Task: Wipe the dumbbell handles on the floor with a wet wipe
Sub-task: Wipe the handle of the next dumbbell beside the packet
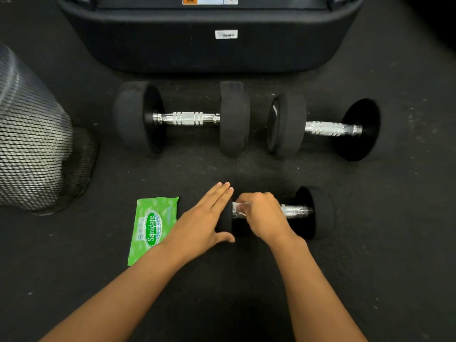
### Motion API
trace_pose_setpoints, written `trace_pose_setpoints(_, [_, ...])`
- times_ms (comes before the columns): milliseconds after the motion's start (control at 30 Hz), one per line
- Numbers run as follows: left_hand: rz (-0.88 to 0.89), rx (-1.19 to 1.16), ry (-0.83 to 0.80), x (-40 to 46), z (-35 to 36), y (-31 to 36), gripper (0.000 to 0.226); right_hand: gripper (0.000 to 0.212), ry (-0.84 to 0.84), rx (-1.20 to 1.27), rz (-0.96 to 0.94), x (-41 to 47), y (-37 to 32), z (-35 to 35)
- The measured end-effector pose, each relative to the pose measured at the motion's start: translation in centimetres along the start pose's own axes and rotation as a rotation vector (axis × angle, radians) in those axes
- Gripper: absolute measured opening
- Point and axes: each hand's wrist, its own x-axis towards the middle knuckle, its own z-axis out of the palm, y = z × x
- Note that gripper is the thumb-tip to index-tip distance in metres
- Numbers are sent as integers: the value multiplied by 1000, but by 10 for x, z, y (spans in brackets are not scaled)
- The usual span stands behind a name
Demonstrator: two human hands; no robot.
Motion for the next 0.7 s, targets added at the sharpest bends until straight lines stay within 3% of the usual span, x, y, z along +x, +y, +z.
trace_pose_setpoints(200, [14,-9,15,-3,4,-4,101,18,42,133,-11,-11,5,3])
trace_pose_setpoints(400, [32,-31,36,-4,5,-6,100,11,81,35,-64,-11,-1,9])
trace_pose_setpoints(600, [35,-41,37,-3,6,-8,100,18,26,-61,-79,2,3,5])
trace_pose_setpoints(700, [35,-57,31,-1,5,-8,100,13,17,16,-107,-4,8,2])
